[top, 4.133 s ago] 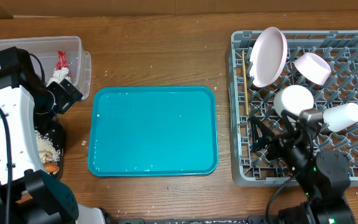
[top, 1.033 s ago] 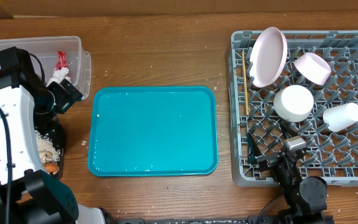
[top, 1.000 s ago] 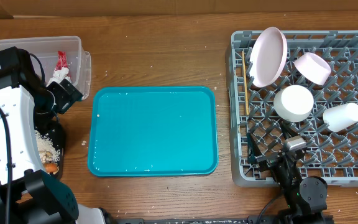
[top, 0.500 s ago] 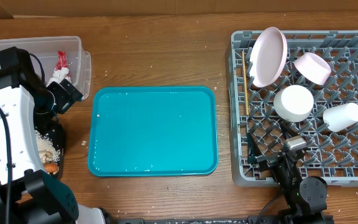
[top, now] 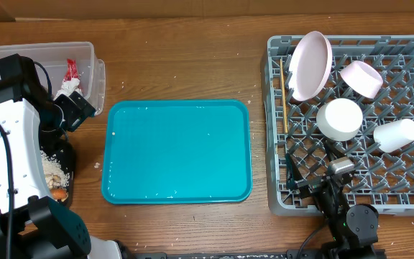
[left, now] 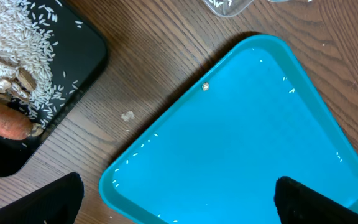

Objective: Sort waste into correct bins and load items into the dishwasher

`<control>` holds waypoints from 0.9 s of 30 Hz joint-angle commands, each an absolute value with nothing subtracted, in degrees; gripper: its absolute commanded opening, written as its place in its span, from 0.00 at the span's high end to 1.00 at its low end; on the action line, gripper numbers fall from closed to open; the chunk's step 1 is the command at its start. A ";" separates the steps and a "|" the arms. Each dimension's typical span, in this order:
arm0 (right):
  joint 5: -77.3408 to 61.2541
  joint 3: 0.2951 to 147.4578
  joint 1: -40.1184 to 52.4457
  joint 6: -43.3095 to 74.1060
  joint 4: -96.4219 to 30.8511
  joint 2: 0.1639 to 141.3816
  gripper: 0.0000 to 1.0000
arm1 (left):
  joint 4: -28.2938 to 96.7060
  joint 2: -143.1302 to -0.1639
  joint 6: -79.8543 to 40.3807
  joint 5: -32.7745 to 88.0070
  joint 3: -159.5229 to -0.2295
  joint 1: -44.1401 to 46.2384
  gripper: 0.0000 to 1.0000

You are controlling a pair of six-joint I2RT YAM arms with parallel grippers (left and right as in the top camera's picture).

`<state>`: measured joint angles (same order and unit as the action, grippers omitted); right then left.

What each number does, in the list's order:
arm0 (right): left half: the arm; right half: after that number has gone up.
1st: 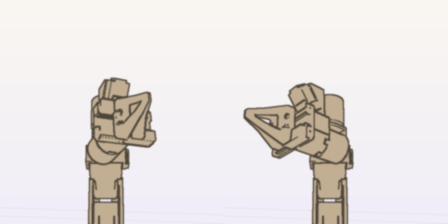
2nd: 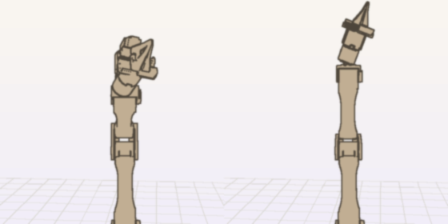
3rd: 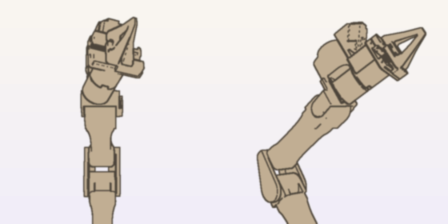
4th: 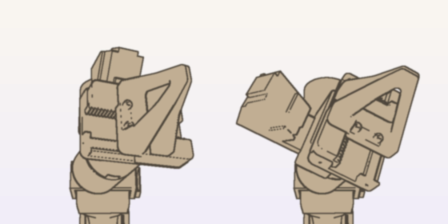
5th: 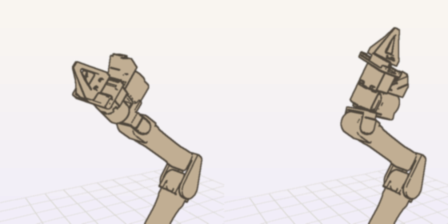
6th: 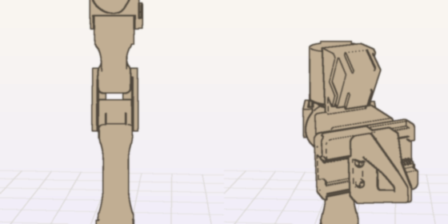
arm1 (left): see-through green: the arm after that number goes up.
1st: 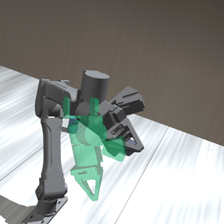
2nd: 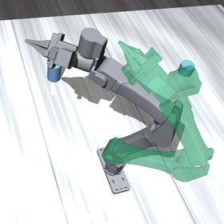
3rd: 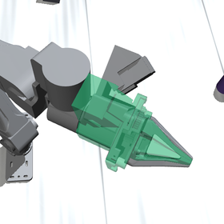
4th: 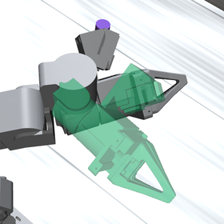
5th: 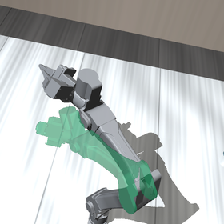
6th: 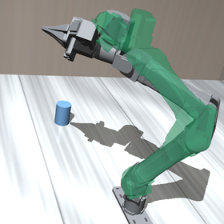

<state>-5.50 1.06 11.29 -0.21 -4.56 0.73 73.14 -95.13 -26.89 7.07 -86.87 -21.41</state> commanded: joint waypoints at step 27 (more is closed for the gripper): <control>-4.78 0.47 11.18 0.03 -4.43 0.16 0.00 | 51.99 -75.85 -12.19 5.63 -67.24 -13.06 0.00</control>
